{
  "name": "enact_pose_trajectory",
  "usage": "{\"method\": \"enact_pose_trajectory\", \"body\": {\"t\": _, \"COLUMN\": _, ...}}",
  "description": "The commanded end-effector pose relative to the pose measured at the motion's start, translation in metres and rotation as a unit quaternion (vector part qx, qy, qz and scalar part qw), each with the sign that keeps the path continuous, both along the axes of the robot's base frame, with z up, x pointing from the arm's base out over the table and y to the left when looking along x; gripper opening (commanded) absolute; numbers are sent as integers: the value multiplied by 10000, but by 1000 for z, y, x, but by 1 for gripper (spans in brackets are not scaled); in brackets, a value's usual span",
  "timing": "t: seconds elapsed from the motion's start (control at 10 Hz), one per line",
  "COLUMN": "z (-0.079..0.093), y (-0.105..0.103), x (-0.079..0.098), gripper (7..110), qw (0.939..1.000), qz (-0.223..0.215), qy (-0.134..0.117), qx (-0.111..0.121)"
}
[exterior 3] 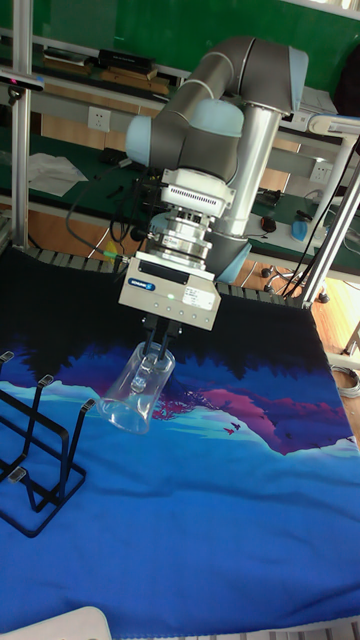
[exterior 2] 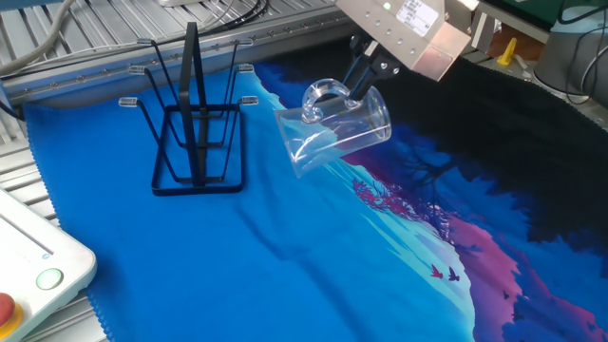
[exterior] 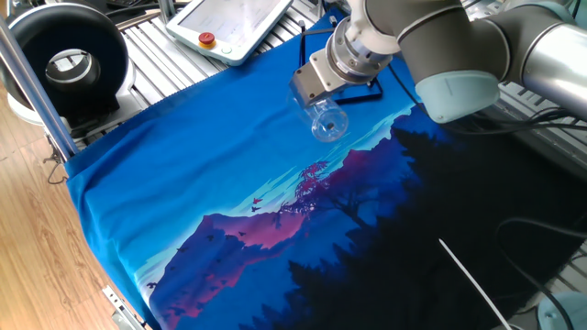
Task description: Put the cup on the cup rack
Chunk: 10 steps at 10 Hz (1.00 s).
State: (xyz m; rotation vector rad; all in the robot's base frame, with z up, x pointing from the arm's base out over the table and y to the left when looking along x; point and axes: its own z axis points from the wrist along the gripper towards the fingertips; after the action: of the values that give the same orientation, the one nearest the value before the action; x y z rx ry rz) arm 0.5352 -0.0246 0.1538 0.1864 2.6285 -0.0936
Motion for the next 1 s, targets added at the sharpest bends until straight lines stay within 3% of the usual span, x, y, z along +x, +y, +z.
{"method": "enact_pose_trajectory", "body": {"t": 0.0, "z": 5, "y": -1, "x": -4, "gripper": 7, "qw": 10000, "qz": -65, "qy": -34, "qx": 15}}
{"method": "enact_pose_trajectory", "body": {"t": 0.9, "z": 4, "y": 1, "x": -7, "gripper": 7, "qw": 10000, "qz": 6, "qy": 53, "qx": -67}}
